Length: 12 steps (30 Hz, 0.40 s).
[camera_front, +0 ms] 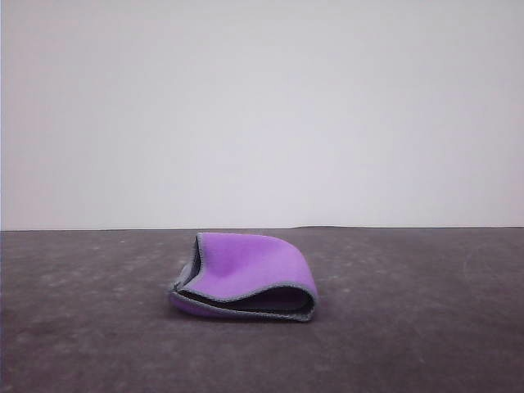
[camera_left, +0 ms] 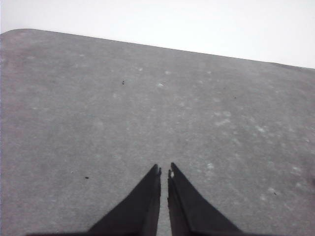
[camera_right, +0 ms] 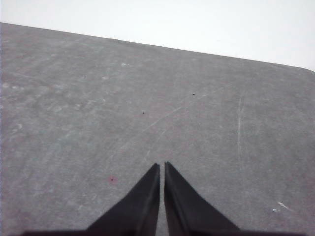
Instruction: Fold clothes
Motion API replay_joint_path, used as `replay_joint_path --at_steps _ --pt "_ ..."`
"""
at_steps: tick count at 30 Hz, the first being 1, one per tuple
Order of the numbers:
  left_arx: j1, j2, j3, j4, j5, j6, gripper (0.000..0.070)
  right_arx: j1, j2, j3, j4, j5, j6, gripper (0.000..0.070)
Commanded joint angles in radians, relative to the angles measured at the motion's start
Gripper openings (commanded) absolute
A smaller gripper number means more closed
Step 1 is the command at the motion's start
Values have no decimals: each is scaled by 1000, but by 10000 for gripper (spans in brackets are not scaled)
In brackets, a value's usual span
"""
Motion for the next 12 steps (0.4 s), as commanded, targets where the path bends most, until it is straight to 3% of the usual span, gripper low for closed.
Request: replay_joint_path --at_steps 1,12 --pt "2 -2 -21 -4 -2 -8 16 2 -3 -5 11 1 11 10" --pt "2 -2 -21 -4 -2 -8 16 2 -3 -5 11 1 11 10"
